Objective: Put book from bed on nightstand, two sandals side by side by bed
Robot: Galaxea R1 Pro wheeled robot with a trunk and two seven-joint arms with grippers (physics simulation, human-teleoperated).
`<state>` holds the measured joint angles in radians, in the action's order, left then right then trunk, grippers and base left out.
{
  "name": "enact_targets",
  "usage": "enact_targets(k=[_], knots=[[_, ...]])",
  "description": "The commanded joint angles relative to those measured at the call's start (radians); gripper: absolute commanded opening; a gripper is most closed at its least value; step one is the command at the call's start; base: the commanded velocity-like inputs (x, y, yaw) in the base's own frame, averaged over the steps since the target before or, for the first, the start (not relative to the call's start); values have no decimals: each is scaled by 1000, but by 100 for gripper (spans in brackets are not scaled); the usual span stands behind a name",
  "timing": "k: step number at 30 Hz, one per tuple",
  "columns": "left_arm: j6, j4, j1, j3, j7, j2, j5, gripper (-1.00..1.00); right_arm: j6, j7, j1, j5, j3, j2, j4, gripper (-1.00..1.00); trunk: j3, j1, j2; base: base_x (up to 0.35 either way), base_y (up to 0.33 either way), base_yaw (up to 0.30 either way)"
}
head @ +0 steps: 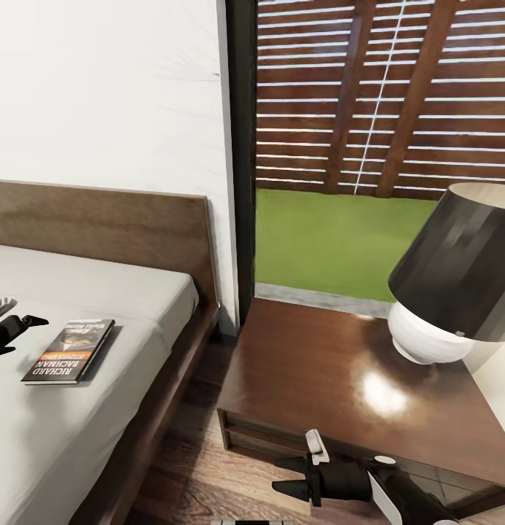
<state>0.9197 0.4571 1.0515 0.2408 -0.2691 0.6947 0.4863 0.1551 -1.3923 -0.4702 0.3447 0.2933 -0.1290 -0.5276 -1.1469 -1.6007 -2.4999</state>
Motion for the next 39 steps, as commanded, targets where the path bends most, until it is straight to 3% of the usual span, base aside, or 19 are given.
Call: enact_targets(k=[1,25,34,39], knots=[[5,0,1,6,-7,-1,-8,100,11,-1,-1,10,7,-1,0,100,-1,0,0,0,0,0],[5,0,1,6,-9,-1,-6,100,11,-1,-1,11,6,-1,0,100,-1,0,0,0,0,0],[7,0,1,6,-9,-1,-6,100,11,-1,-1,11,6,-1,1,100,-36,-4,-2,0,0,0],[7,0,1,7,-10,-1,-6,100,11,-1,-1,11,5,-1,1,100,-36,-4,-2,0,0,0]])
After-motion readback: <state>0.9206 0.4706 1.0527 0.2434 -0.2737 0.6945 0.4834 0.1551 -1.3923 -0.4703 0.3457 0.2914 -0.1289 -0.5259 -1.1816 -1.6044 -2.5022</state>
